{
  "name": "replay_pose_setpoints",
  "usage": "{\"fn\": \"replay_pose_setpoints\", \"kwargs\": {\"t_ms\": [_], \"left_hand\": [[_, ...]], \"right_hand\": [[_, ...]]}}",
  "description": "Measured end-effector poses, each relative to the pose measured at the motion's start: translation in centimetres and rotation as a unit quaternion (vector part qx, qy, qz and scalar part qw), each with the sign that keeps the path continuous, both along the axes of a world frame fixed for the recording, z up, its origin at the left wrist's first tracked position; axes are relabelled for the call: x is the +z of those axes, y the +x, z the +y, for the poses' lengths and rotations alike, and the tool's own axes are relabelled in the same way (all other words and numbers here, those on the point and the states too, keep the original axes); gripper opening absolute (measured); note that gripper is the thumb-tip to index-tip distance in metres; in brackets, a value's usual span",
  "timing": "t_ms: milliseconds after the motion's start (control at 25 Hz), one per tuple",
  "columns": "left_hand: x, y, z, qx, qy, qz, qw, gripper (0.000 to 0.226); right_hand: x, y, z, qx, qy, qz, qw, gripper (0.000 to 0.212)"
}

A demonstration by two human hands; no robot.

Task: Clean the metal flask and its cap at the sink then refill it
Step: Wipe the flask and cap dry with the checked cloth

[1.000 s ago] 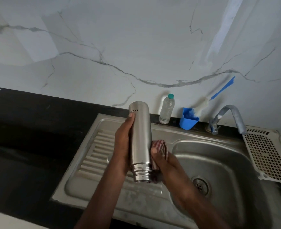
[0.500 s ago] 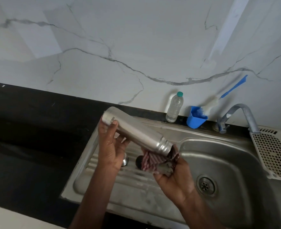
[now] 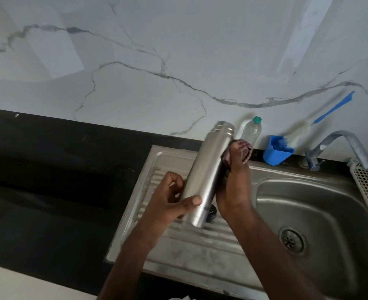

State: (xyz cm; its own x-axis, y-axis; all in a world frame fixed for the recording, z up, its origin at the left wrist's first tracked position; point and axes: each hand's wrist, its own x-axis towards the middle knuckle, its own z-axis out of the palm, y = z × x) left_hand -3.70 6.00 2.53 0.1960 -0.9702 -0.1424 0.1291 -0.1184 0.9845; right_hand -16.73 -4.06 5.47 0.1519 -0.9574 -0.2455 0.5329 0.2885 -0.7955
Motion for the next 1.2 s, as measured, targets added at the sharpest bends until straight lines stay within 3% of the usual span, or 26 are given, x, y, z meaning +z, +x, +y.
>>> {"fn": "replay_pose_setpoints", "kwargs": {"t_ms": [160,280,360,400,440,520,600,720,840,1000,1200], "left_hand": [[0.3,-1.3,-1.2,0.054,0.035,0.047,0.997,0.084],[0.1,0.8,-1.9,0.046,-0.001,0.218,0.975,0.063],[0.3,1.8,-2.1,0.065,-0.007,0.359,0.931,0.052],[0.1,2.0,-2.3,0.091,-0.011,0.405,0.910,0.051],[-0.4,2.0,-2.5,0.120,-0.024,0.434,0.893,0.052],[-1.5,2.0,-2.8,0.151,-0.052,0.458,0.875,0.062],[-2.6,2.1,-3.0,0.140,-0.079,0.413,0.897,0.077],[-3.6,2.7,-2.8,0.154,-0.110,0.253,0.949,0.086],[-4.7,4.6,-2.3,0.177,-0.105,0.123,0.971,0.090],[-7.5,7.7,-1.2,0.244,-0.060,-0.056,0.966,0.103],[-10.8,8.2,-0.8,0.273,0.001,-0.084,0.958,0.104]], "right_hand": [[0.2,2.4,2.0,0.101,-0.151,0.151,0.972,0.034],[-1.9,2.1,3.8,0.164,-0.291,0.232,0.914,0.047],[-3.6,1.6,5.5,0.158,-0.351,0.264,0.884,0.053],[-4.2,1.8,6.4,0.148,-0.352,0.267,0.885,0.053],[-4.1,2.3,7.1,0.142,-0.298,0.228,0.916,0.053],[-3.3,3.5,7.5,0.123,-0.099,0.088,0.983,0.050],[-3.1,3.9,6.5,0.097,0.037,-0.002,0.995,0.048],[-3.7,3.5,5.9,0.100,0.044,0.041,0.993,0.040],[-5.2,2.8,6.3,0.111,0.043,0.107,0.987,0.028],[-5.4,2.1,4.9,0.102,0.067,0.094,0.988,0.032],[-6.3,2.6,4.0,0.106,0.102,0.120,0.982,0.035]]}}
